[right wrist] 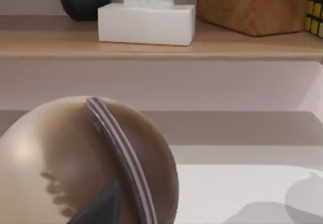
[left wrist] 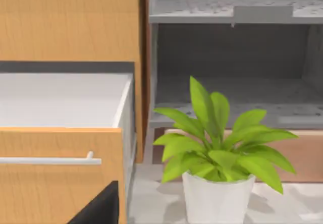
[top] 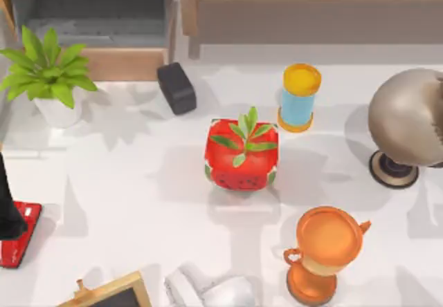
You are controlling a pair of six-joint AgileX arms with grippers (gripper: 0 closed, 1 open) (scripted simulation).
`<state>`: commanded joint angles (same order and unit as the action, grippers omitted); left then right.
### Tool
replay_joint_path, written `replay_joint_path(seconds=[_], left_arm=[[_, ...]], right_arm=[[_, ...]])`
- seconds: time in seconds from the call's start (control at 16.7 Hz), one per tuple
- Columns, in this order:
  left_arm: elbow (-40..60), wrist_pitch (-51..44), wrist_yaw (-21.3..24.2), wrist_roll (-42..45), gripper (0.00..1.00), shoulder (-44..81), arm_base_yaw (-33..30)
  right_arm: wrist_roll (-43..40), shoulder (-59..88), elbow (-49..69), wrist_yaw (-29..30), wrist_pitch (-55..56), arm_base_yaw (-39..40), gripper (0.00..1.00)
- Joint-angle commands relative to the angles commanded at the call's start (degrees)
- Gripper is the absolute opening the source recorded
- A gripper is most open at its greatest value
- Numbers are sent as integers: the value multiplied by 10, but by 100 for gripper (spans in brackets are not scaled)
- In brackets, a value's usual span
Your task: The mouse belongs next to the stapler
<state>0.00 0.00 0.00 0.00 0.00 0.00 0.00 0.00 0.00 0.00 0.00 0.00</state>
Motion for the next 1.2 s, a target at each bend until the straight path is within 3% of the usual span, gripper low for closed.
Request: replay_joint_path(seconds=[0.24, 0.48, 0.78, 1.2], left_arm=[[17, -11, 0, 0, 100, 17, 3], [121, -77, 0, 0, 100, 122, 18], [376, -216, 1, 1, 100, 383, 50], [830, -446, 0, 2, 100, 874, 113]], right_arm=[[0, 0, 0, 0, 0, 0, 100], [0, 0, 0, 0, 0, 0, 100], [0, 0, 0, 0, 0, 0, 100], [0, 0, 0, 0, 0, 0, 100]])
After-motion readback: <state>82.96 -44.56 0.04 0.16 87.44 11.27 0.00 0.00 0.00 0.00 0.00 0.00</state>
